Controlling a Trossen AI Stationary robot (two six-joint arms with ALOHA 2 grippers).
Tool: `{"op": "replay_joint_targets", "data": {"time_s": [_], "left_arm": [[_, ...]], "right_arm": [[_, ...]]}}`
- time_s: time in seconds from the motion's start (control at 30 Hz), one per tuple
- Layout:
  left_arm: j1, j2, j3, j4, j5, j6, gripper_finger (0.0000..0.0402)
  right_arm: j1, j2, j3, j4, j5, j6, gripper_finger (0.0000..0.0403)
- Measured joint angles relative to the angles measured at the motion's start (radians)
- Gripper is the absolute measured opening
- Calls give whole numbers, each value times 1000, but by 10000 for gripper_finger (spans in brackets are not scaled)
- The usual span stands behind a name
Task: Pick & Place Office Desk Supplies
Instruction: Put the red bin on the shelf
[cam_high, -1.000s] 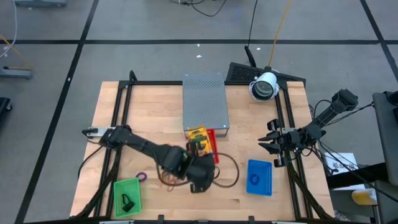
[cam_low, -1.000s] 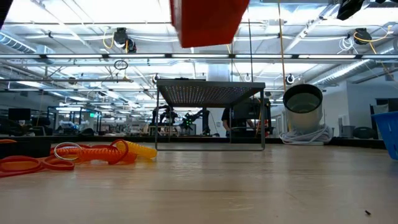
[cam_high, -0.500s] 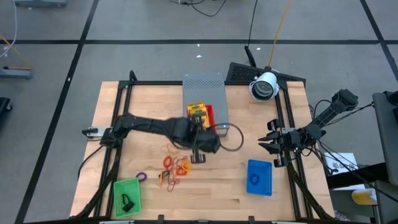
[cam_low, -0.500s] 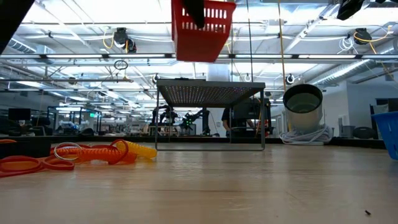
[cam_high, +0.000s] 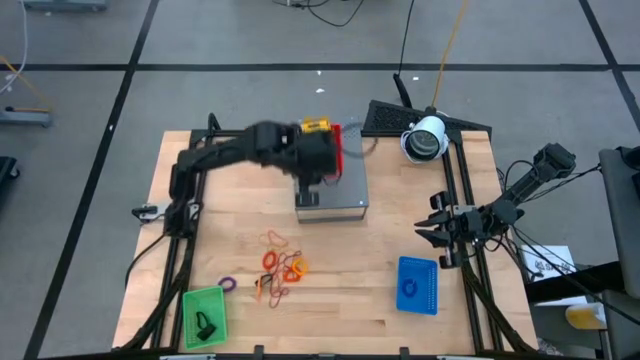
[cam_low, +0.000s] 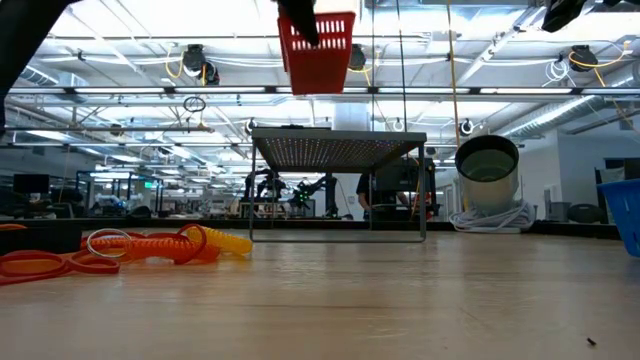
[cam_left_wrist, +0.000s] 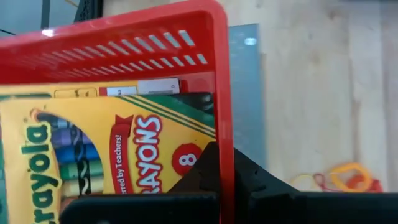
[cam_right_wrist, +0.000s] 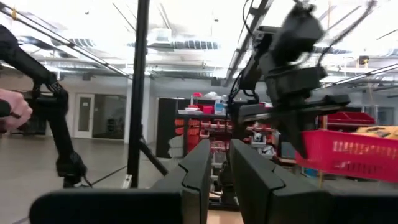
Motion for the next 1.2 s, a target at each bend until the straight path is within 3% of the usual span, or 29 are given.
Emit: {"op": "replay_joint_targets", "data": {"time_s": [0.2,0.33,0.7,0.83,1.2], "left_arm": [[137,9,-4,7,49,103,0],[201,7,-68,98,157,152,0],[265,8,-333,227,173,179,0],[274,9,-354,238,126,176,0],[307,8,-353,236,120,168,0]], "right_arm": [[0,-1,0,-3,164,-62,50],[0,-9,0,-7,242,-83,50],[0,-95,0,-18,251,-172,50],[0,-110,0,-32,251,-176,50],[0,-112,0,-44,251,-173,50]]}}
